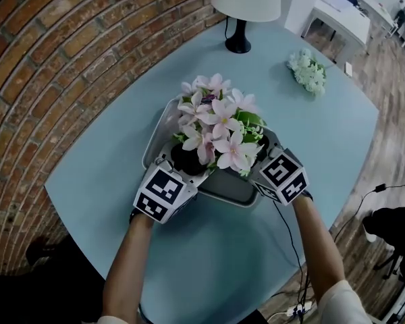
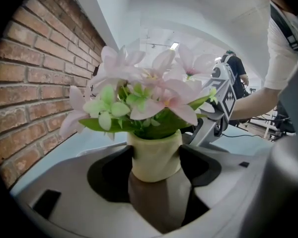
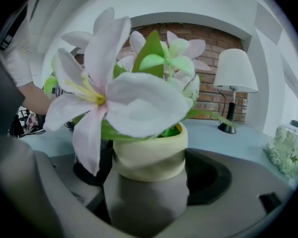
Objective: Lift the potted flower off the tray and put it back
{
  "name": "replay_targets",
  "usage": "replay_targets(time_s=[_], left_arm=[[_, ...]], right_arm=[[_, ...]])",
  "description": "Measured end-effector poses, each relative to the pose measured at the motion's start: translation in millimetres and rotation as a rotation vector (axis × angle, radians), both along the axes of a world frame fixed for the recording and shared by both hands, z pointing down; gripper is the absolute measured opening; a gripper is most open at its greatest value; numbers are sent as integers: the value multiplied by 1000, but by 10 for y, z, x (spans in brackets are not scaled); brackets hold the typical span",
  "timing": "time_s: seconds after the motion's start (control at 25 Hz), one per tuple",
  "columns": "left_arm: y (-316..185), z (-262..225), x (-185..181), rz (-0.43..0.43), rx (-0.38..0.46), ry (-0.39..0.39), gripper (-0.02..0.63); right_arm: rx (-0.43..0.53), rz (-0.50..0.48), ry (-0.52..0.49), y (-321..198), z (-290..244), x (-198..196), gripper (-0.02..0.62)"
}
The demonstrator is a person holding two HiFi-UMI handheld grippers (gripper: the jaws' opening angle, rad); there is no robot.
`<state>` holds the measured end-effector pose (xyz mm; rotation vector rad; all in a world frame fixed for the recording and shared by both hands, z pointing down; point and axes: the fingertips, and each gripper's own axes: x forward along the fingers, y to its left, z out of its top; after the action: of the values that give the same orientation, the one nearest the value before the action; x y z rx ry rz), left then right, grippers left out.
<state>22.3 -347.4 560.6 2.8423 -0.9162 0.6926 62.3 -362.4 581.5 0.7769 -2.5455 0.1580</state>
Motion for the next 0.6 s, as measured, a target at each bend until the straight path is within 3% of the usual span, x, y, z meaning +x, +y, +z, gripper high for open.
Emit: replay_targets(time_s=[0.24,0.6], left_arm=[[-35,59,17,7,-14,-10,333],[-42,63,32,19,-7,25,331]], right_arm=[[9,-28,97,-46,57,15,476],[15,-34,106,-64,65,50,486]])
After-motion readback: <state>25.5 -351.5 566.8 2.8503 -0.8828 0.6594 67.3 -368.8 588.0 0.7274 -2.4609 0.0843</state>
